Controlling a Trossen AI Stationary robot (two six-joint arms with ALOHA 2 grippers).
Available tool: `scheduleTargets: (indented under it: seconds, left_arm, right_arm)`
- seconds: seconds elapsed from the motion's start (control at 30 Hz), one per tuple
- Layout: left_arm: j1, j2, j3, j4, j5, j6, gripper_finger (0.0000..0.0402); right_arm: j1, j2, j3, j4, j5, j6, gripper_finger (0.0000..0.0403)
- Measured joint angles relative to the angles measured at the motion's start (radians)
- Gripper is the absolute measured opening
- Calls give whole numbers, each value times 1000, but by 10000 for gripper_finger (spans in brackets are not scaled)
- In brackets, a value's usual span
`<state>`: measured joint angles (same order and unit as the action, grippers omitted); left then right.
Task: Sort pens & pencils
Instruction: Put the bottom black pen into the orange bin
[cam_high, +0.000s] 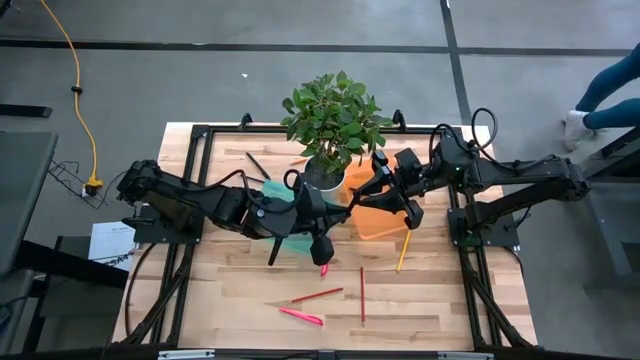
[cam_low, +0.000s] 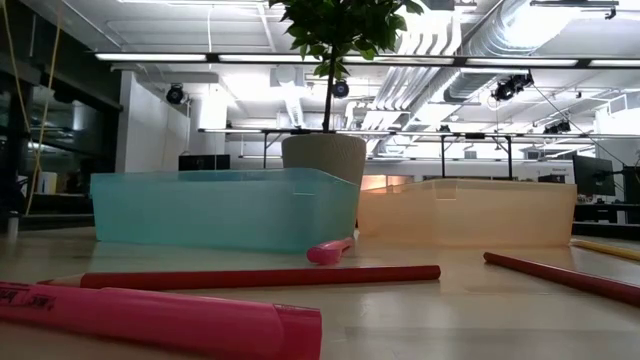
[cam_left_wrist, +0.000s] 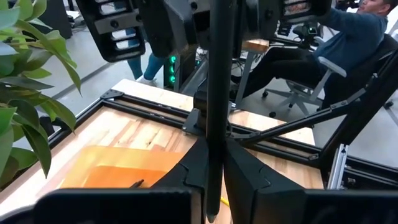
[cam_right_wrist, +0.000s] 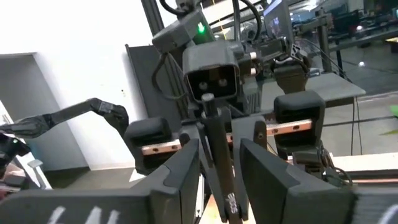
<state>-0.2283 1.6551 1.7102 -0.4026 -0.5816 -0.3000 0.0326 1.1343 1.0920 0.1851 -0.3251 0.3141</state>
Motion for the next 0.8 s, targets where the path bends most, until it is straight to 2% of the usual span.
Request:
scheduleTargets:
  seconds: [0.8]
  left_arm:
    - [0, 1, 0, -18, -1, -19, 22]
  right_arm:
    - [1, 33, -2, 50, -27, 18, 108]
